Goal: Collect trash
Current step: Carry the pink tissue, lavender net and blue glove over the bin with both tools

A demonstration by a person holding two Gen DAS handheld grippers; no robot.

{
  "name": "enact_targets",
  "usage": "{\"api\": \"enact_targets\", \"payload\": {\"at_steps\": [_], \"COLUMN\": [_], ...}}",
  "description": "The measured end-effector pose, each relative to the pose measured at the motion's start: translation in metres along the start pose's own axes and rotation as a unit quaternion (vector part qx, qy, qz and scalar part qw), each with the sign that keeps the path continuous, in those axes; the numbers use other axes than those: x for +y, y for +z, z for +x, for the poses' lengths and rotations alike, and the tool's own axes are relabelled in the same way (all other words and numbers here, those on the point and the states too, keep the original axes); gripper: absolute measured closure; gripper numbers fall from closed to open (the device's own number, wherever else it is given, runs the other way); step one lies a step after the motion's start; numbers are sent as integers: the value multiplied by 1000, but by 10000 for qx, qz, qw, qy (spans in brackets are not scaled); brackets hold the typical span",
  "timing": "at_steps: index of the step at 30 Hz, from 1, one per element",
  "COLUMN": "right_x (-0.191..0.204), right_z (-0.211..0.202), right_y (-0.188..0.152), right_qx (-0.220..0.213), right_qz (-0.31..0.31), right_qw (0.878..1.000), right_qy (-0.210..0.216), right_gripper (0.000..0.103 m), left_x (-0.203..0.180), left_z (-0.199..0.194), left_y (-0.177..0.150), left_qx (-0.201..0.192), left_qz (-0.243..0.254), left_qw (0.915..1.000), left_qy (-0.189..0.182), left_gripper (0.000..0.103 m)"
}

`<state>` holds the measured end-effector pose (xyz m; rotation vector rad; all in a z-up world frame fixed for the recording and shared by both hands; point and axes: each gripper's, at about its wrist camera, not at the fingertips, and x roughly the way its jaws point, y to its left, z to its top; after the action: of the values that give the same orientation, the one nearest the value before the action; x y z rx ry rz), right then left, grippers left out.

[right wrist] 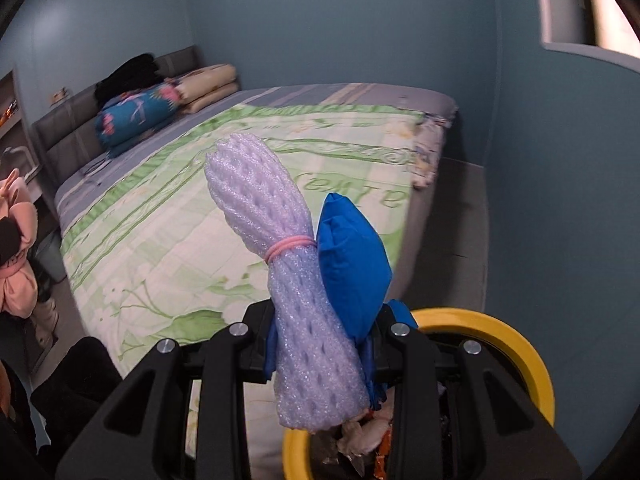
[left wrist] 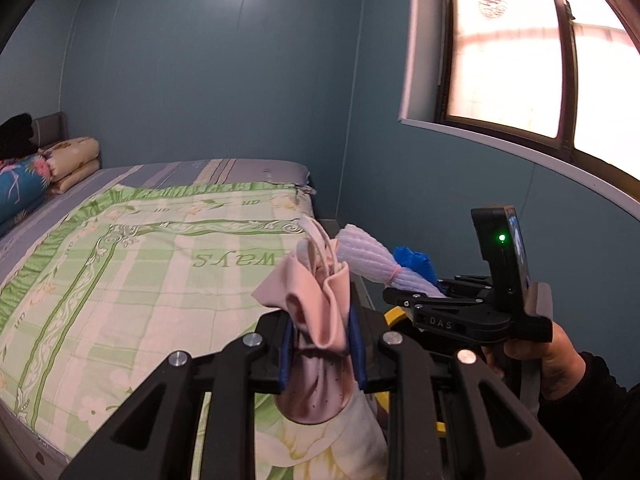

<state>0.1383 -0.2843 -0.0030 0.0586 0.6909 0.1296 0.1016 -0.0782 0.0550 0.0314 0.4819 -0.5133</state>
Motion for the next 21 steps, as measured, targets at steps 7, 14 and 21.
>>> {"api": "enact_targets", "payload": {"at_steps": [7,14,21], "right_x": [-37,-58,-78], "right_z": [-32,-51,-66], "right_y": [-13,-25,-36], "right_qx": [-247,-277,-400], "right_qz": [627,1052,1275], "right_qw": [9970,9922,9867], "right_qy": [-378,-607,-925], "right_gripper": [73,73,73], "left_x": [-46,-85,-119], "left_z": [0,10,28], "left_y": [11,18,23], "left_qx": [-110,-62,15], "left_qz": [391,676,845], "left_qw": [9991,9972,9955], "left_qy": [-132,-315,-436], "left_gripper": [82,81,81]}}
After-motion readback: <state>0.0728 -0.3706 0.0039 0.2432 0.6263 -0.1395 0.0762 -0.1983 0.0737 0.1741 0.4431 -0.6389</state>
